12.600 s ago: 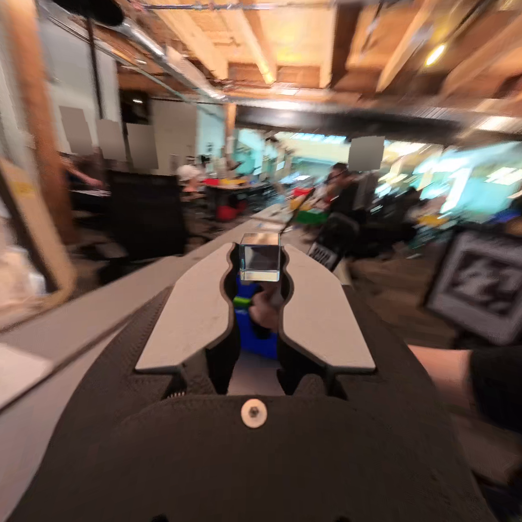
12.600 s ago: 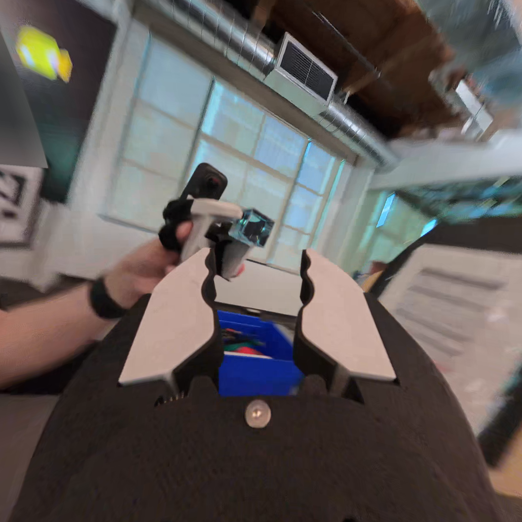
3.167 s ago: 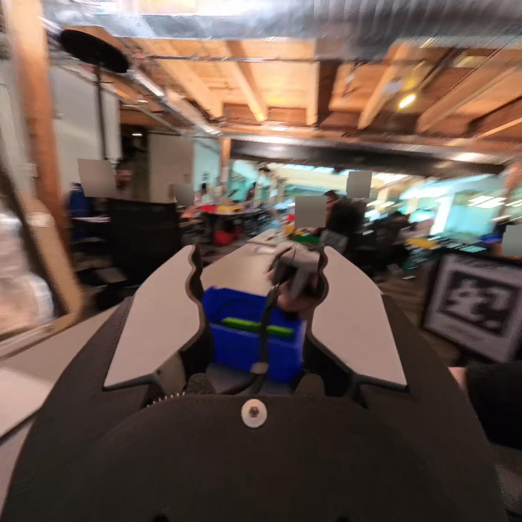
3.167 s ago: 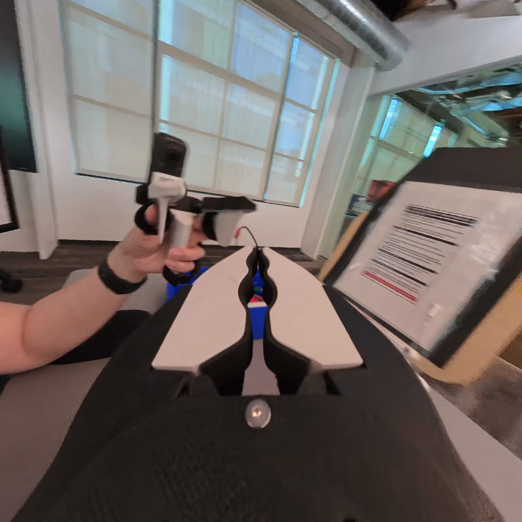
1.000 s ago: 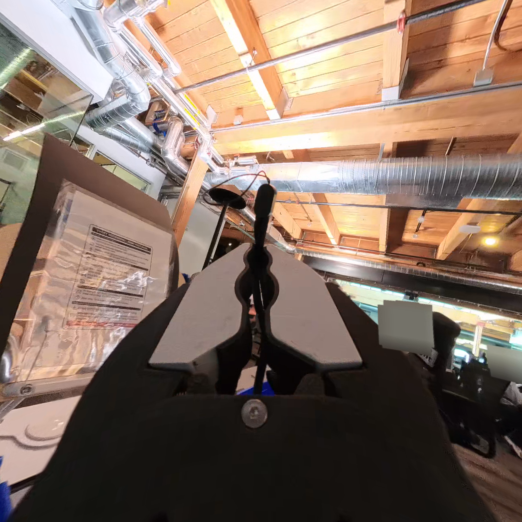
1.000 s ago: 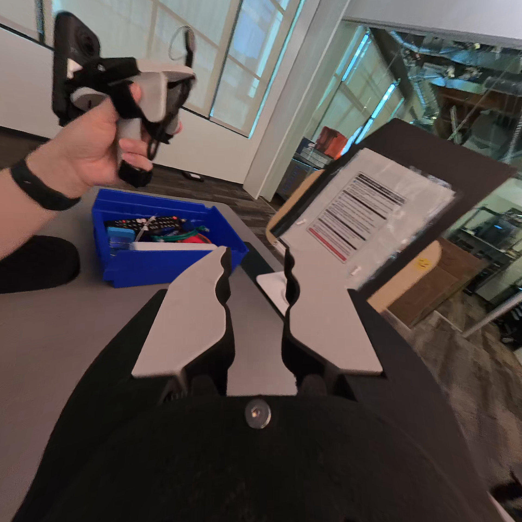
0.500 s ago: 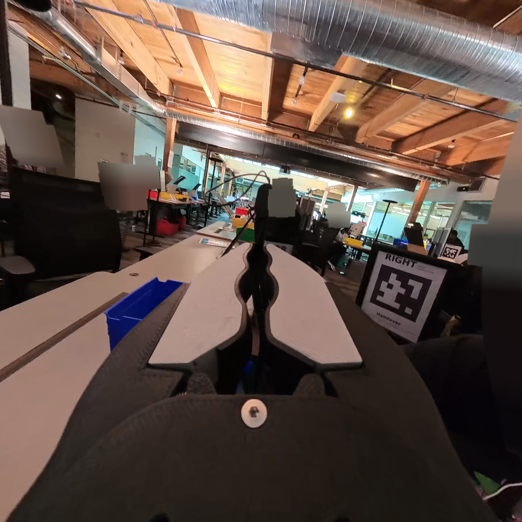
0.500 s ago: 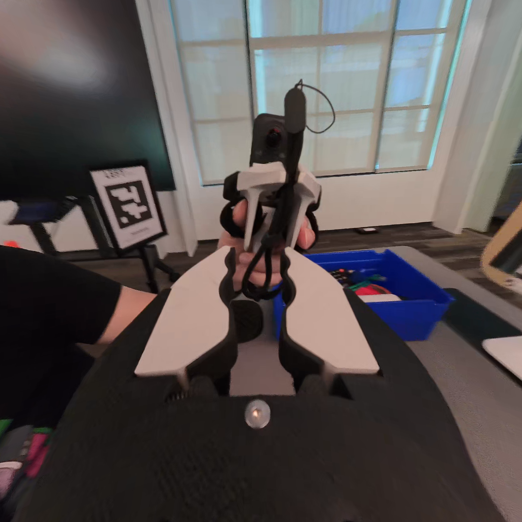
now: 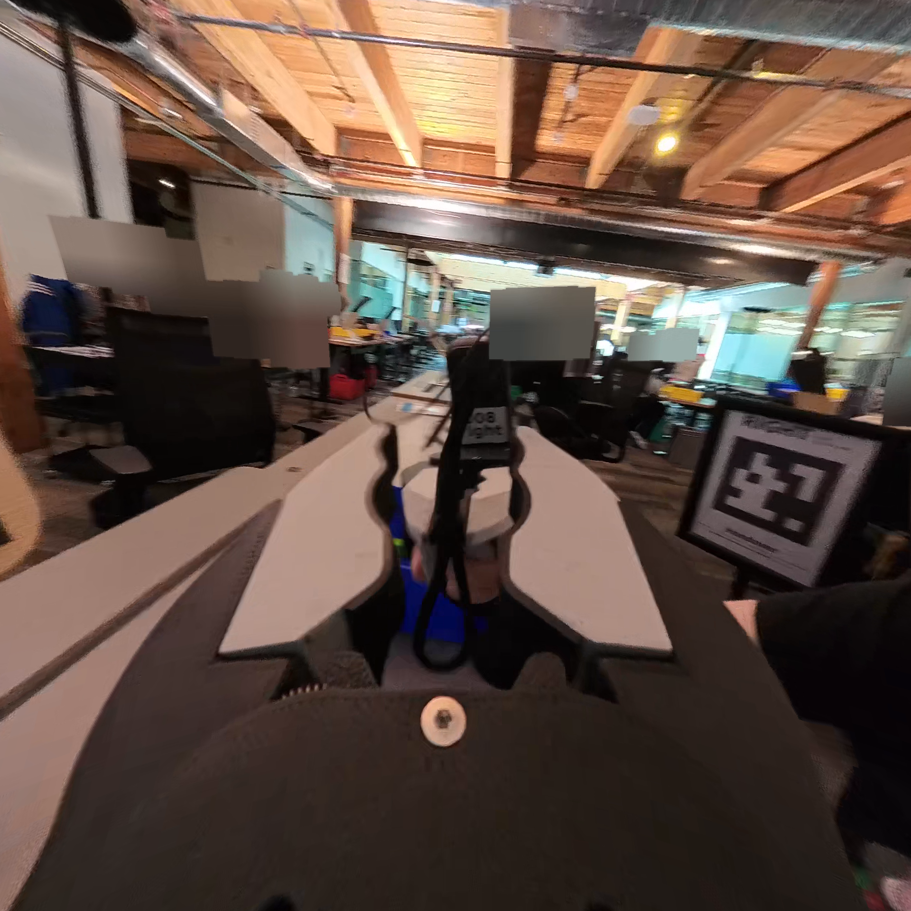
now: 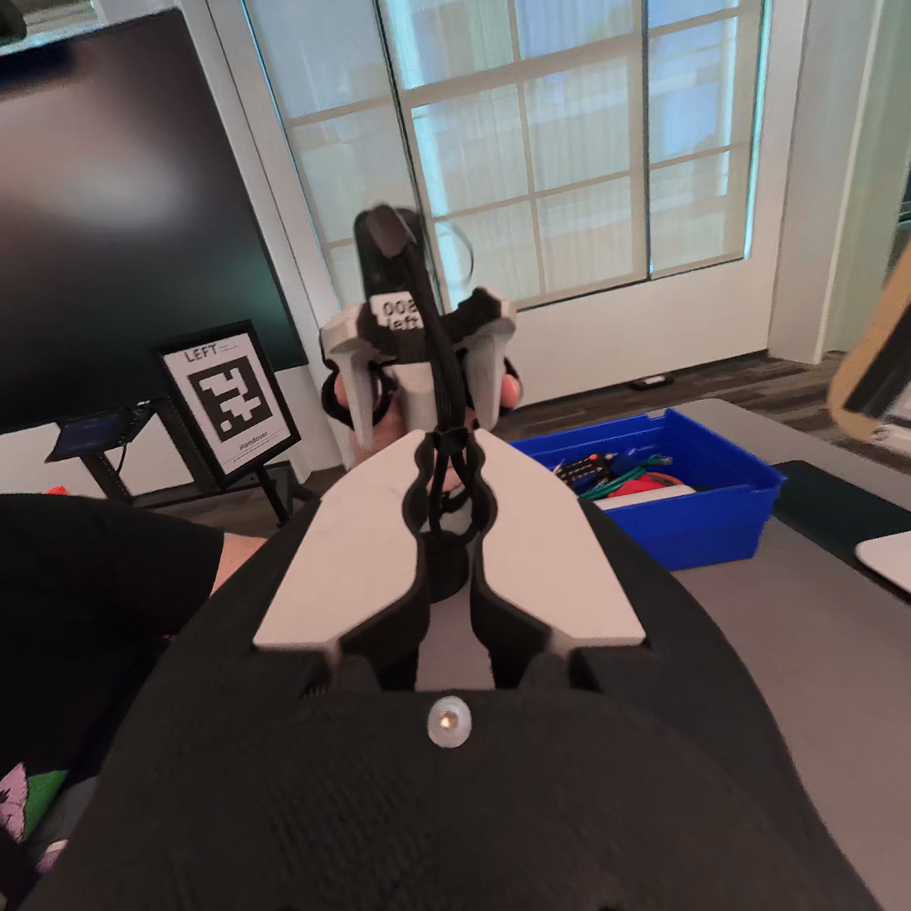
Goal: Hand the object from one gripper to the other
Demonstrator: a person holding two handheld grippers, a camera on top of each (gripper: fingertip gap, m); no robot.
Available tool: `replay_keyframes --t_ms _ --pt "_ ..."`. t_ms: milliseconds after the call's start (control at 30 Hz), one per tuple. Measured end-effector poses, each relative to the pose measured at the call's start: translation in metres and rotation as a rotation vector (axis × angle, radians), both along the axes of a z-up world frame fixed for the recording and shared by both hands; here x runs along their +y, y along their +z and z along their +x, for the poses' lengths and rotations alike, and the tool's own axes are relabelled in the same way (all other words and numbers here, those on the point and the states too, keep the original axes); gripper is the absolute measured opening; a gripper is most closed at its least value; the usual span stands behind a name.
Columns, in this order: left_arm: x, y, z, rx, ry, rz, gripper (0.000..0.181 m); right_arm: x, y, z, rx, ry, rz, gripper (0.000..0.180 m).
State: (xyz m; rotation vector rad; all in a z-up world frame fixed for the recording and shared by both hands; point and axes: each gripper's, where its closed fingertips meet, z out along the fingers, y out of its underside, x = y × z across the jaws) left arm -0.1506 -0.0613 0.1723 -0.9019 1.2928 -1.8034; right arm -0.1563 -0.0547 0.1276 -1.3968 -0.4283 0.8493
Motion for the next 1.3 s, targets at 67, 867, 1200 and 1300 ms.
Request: replay_keyframes --t_ms 67,867,1200,1300 --pt "0.012 0.006 -0.005 -0.027 0.086 0.038 0.053 -0.001 0.013 0.032 0.041 -0.086 0.046 0.013" --pt "0.01 -0.023 0.029 0.026 0.211 0.086 0.049 -0.064 0.061 0.137 0.381 0.013 0.269 0.013" --pt "-0.019 -0.045 0.041 0.101 0.155 0.2 0.039 -0.052 0.041 0.026 0.069 0.201 0.199 0.013" --pt "-0.032 -0.049 0.037 0.096 0.083 0.258 0.016 -0.053 0.037 0.015 -0.034 0.161 0.221 0.013"
